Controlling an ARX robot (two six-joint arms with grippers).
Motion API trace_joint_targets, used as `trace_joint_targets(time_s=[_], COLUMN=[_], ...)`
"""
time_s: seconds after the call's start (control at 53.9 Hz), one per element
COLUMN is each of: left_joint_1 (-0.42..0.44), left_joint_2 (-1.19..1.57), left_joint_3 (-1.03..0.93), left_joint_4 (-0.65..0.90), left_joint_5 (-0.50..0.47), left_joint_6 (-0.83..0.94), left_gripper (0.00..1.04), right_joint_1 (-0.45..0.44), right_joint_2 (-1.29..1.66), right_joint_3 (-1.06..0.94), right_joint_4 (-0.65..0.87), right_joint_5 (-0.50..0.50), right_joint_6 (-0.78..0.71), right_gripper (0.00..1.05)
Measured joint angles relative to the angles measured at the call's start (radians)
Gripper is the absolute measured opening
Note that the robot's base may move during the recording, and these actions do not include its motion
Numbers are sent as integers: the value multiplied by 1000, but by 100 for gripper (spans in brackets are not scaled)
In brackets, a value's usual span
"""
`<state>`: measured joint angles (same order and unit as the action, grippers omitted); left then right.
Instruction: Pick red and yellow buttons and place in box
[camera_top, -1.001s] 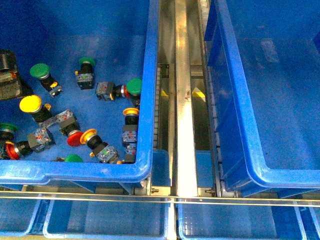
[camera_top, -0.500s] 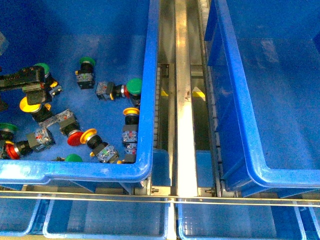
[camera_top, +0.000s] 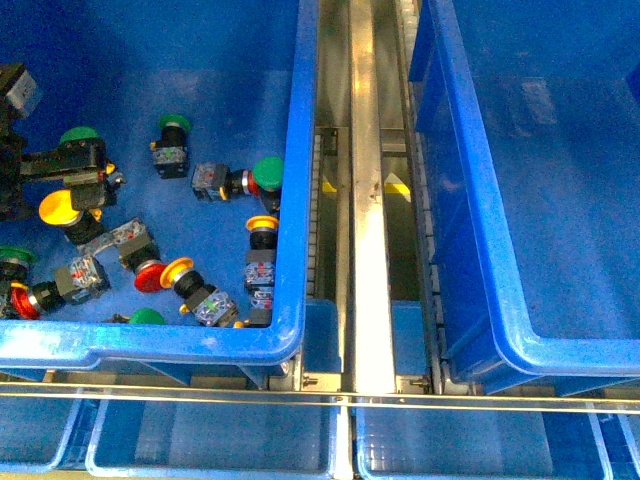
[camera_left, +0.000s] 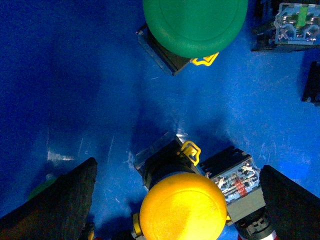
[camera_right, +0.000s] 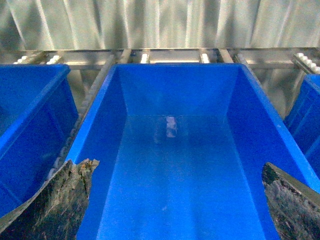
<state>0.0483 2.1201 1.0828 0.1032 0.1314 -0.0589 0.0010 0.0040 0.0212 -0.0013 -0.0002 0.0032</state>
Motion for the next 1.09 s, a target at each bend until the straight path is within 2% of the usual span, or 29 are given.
trace_joint_targets(time_s=[0.667, 1.038, 1.094], left_joint_1=[-9, -13, -13], left_joint_2=[27, 27, 27], left_joint_3=[16, 22, 22], left_joint_4=[-21, -24, -24], left_joint_5=[39, 51, 52], left_joint_6=[33, 34, 34], left_gripper=[96, 40, 35], right_joint_1=[0, 0, 0], right_joint_2=[0, 0, 0], right_joint_3=[0, 0, 0], right_joint_4=[0, 0, 0], right_joint_5=[0, 0, 0], right_joint_6=[0, 0, 0], right_gripper=[99, 99, 99])
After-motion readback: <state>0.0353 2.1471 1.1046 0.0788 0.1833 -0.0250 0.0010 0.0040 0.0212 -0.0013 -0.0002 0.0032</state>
